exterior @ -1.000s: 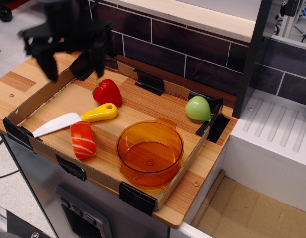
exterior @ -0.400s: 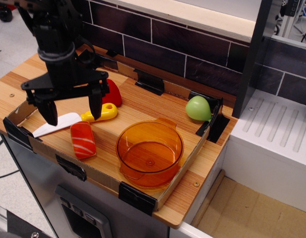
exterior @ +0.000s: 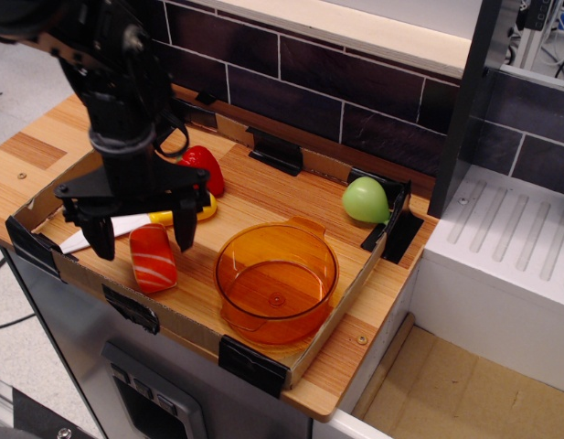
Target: Put sushi in pot
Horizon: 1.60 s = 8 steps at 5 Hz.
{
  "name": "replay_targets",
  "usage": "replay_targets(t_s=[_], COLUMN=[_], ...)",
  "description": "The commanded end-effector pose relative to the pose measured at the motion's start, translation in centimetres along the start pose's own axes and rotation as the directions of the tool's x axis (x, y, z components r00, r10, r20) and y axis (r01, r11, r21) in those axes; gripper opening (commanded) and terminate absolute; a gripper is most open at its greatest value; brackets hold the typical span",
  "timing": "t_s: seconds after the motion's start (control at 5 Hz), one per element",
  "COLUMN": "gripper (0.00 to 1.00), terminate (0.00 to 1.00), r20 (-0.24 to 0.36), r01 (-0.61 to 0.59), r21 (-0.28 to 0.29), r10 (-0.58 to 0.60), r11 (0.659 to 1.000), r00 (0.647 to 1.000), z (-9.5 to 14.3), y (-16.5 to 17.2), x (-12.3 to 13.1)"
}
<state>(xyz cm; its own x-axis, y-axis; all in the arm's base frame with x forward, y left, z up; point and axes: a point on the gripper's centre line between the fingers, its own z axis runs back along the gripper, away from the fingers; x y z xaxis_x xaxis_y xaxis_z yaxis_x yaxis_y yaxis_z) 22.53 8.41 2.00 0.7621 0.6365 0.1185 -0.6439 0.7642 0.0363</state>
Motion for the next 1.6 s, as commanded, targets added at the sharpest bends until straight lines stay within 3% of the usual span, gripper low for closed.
replay_targets(t_s=[0.0,0.2,0.4,0.6,0.8,1.0,1.4], gripper=[0.0,0.0,0.0,0.0,0.0,0.0,0.0], terminate=[0.0,0.0,0.0,0.0,0.0,0.0,0.0], r20=[0.022,0.029,0.087,0.095,0.062,0.028,0.024], r01=[0.012,0.005,-0.006,-0.017,0.005,0.026,0.056], r21=[-0.002,-0.019,-0.035,-0.092,-0.109,-0.086,-0.005], r10=[-0.012,-0.004,0.009,0.026,0.002,-0.024,-0.056], r11=[1.0,1.0,0.999,0.996,0.994,0.996,0.998], r00=[1.0,1.0,0.996,0.995,0.998,0.999,0.998], z=[-0.3,0.6,2.9,7.2,9.2,9.0,5.3], y=[-0.2,-0.1,-0.2,-2.6,-5.4,-7.9,-9.2], x=[-0.1,0.1,0.4,-0.1,-1.5,-2.6,-3.5])
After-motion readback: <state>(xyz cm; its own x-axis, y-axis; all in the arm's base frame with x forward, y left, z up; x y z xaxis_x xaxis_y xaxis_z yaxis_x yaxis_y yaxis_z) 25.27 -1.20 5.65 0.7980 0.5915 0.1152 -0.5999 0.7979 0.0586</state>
